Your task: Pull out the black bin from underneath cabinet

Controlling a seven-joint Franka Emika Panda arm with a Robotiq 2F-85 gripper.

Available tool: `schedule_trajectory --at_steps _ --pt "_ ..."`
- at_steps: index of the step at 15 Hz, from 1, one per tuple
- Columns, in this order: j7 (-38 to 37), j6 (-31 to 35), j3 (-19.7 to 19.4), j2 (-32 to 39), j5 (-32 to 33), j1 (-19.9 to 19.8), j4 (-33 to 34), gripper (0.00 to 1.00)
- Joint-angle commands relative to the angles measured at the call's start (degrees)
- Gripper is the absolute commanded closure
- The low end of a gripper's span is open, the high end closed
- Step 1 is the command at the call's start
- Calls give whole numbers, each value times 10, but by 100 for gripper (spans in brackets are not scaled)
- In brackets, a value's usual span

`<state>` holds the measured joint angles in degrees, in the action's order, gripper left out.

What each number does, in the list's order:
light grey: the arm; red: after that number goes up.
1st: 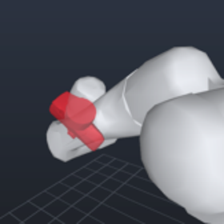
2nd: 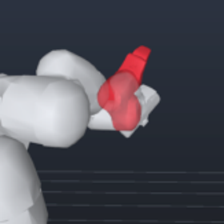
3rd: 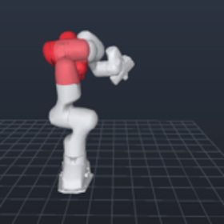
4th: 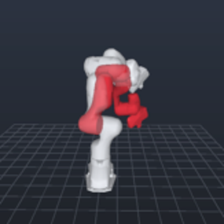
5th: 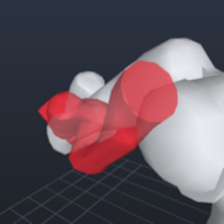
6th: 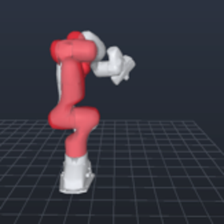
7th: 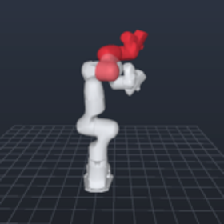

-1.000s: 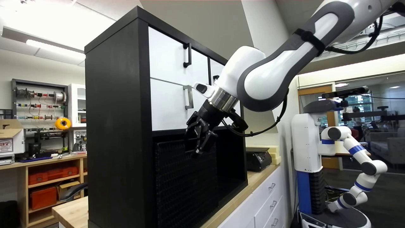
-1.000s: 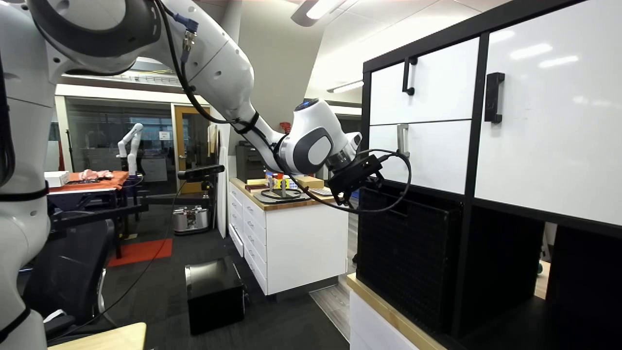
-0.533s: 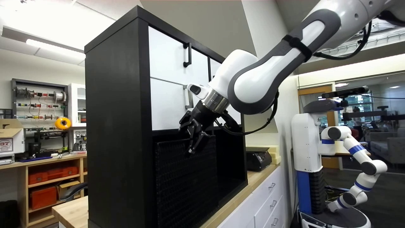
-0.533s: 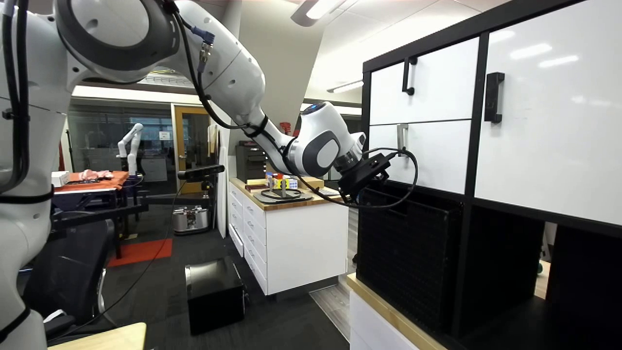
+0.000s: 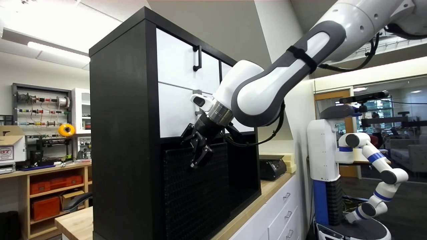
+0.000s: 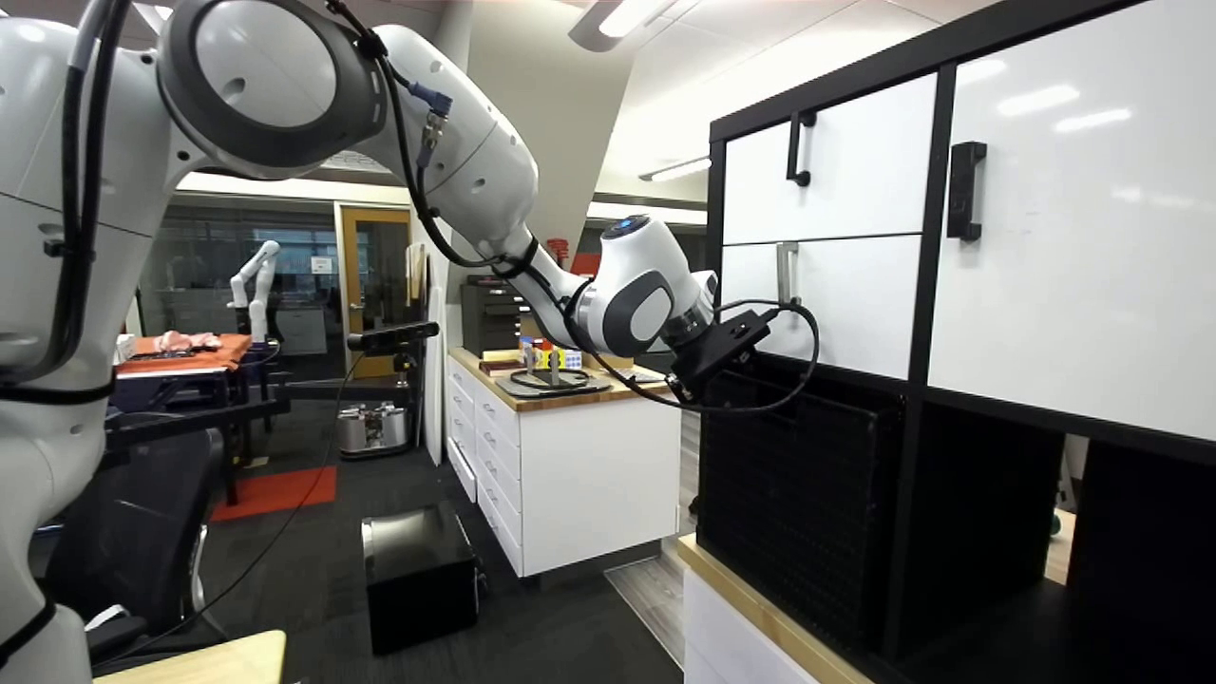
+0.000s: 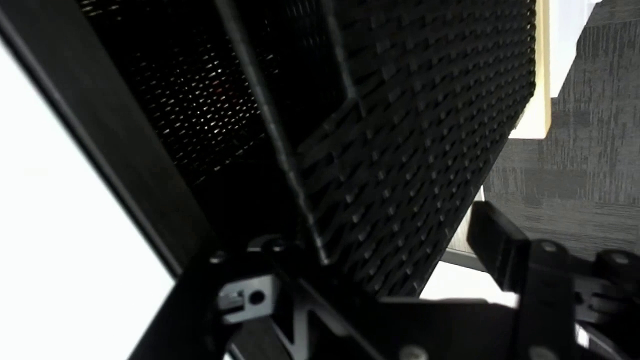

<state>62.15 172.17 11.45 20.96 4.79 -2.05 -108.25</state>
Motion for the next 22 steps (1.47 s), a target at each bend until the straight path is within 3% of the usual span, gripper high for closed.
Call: schedule_trajectory --at_steps 1,8,9,22 --pt "47 -16 36 14 -13 -32 27 47" --pt "54 -13 51 -14 -13 -58 6 94" --pt "53 -14 55 -20 -15 -61 -1 97" --pt "121 -32 158 -146 -125 -143 -144 98"
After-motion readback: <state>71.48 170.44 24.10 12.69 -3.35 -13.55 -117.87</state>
